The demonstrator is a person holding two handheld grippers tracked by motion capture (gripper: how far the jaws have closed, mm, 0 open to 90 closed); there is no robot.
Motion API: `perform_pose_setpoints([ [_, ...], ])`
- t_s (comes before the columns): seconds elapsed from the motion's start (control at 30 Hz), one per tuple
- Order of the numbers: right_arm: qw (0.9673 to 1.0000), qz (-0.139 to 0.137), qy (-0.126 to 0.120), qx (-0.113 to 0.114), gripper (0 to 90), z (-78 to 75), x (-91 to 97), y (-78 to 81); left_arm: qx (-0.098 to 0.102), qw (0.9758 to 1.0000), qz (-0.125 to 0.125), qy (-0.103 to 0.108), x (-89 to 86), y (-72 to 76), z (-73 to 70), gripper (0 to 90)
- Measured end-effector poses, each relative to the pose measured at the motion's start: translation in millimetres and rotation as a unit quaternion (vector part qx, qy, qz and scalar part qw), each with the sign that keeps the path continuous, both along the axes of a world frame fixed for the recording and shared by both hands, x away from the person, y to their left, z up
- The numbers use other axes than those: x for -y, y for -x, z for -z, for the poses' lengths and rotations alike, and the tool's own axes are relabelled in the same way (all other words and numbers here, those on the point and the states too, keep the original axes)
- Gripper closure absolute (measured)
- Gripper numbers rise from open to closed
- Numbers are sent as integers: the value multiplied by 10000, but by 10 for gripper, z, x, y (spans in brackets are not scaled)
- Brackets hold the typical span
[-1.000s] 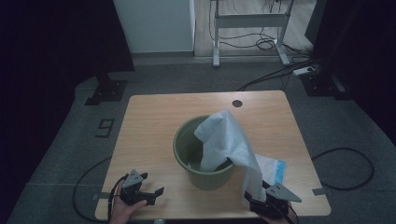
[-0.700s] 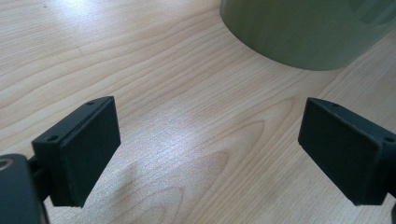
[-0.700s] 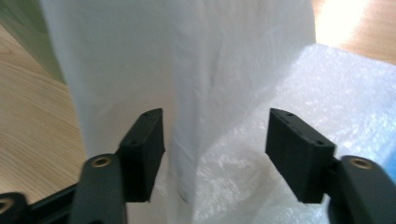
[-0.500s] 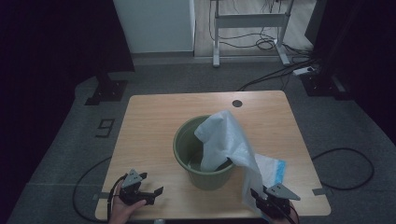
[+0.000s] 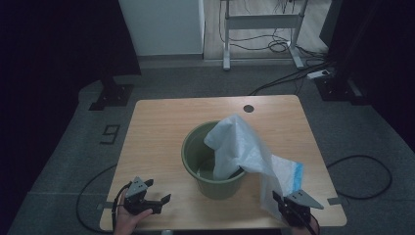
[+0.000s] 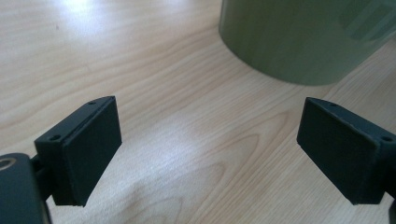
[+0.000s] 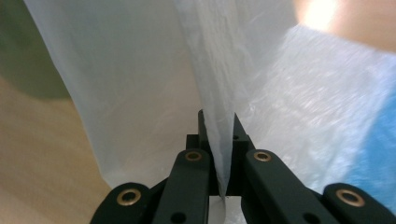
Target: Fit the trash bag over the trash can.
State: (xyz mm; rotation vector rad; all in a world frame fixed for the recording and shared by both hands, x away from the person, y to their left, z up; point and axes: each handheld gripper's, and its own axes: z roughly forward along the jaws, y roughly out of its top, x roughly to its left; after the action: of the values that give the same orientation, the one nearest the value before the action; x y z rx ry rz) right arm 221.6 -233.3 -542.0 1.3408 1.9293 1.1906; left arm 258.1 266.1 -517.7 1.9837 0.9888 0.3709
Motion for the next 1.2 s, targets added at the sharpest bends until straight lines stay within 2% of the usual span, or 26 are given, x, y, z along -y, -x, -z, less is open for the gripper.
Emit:
perform_pose_setpoints([
  [0.17, 9992, 133, -162, 339, 888, -230, 91, -12, 144, 9998, 14, 131, 29, 30, -117, 67],
  [0.37, 9965, 127, -265, 788, 888, -587, 122, -19, 320, 9992, 64, 239, 78, 72, -265, 74],
  [0.47, 9944, 56, -294, 1016, 888, -778, 90, -29, 421, 9986, 70, 304, 92, 95, -347, 74],
  [0.63, 9906, -99, -292, 1331, 888, -1086, -10, -71, 596, 9966, 43, 562, 99, 124, -520, 88],
  [0.8, 9868, -223, -345, 1565, 889, -1338, -106, -143, 764, 9951, 6, 633, 134, 147, -706, 108],
  [0.9, 9848, -326, -352, 1666, 889, -1450, -168, -181, 878, 9936, 78, 701, 169, 162, -836, 124],
  [1.0, 9838, -402, -360, 1712, 888, -1524, -235, -224, 969, 9928, 157, 684, 226, 174, -943, 136],
  [1.2, 9827, -551, -349, 1731, 888, -1563, -349, -254, 1054, 9920, 290, 637, 344, 179, -1083, 140],
])
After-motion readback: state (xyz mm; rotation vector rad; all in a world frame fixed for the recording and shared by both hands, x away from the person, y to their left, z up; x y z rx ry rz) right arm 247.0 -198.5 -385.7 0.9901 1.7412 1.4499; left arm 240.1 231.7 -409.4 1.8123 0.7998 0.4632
